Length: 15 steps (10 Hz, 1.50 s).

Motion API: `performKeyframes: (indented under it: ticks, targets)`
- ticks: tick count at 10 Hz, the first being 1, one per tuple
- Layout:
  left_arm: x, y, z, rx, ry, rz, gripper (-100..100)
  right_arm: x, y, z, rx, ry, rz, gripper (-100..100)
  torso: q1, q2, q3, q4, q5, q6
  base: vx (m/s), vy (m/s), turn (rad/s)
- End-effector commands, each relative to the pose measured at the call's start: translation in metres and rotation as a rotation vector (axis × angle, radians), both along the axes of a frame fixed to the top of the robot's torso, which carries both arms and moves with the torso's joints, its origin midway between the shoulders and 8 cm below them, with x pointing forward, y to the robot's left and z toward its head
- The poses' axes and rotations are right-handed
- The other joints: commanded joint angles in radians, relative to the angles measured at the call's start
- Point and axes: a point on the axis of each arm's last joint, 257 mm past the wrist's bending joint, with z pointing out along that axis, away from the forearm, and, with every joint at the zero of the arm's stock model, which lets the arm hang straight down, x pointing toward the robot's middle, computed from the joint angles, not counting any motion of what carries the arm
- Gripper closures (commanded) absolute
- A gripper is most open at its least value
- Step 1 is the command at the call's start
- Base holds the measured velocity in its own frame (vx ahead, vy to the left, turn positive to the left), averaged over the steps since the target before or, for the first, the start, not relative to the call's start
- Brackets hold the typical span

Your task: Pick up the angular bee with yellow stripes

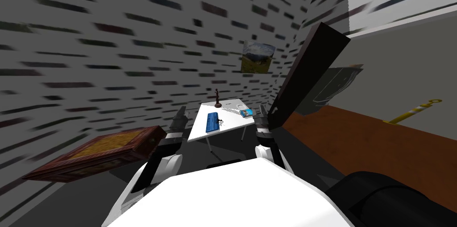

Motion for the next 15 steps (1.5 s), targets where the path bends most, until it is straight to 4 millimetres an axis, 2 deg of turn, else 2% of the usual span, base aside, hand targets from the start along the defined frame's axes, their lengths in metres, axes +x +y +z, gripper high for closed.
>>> performKeyframes:
  ticks: [1,3,4,6,7,9,10,15]
  targets:
    - [0.009,0.003,-0.010,0.003,0.042,0.008,-100,0.000,0.000,0.000,0.000,0.000,0.000,0,0.000,0.000,0.000,0.000,0.000,0.000,0.004,-0.014,-0.005]
    - [0.023,0.009,-0.027,0.009,0.104,0.022,-100,0.000,0.000,0.000,0.000,0.000,0.000,0,-0.001,0.000,0.000,0.000,0.000,0.000,0.006,-0.030,-0.014]
    - [0.024,0.009,-0.029,0.008,0.115,0.023,-100,0.000,0.000,0.000,0.000,0.000,0.000,0,-0.002,0.000,0.000,0.000,0.000,0.000,0.007,-0.029,-0.002]
    - [0.037,0.017,-0.049,0.011,0.183,0.040,-100,0.000,0.000,0.000,0.000,0.000,0.000,0,-0.001,0.000,0.000,0.000,0.000,0.000,0.015,-0.037,-0.013]
    - [0.037,0.017,-0.051,0.011,0.191,0.041,-100,0.000,0.000,0.000,0.000,0.000,0.000,0,-0.002,-0.001,-0.001,0.000,0.000,0.000,0.009,-0.037,-0.004]
    - [0.049,0.026,-0.073,0.011,0.260,0.060,-100,0.000,0.000,0.000,0.000,0.000,0.000,0,-0.002,0.000,0.000,0.000,0.000,0.000,0.004,-0.049,-0.017]
    - [0.049,0.026,-0.075,0.010,0.268,0.061,-100,0.000,0.000,0.000,0.000,0.000,0.000,0,-0.003,0.000,0.000,0.000,-0.001,0.000,0.010,-0.049,-0.004]
    - [0.070,0.055,-0.139,-0.006,0.460,0.120,-100,0.000,0.000,0.000,0.000,0.000,0.000,0,-0.006,-0.002,-0.001,0.000,-0.001,0.000,0.032,-0.094,-0.025]
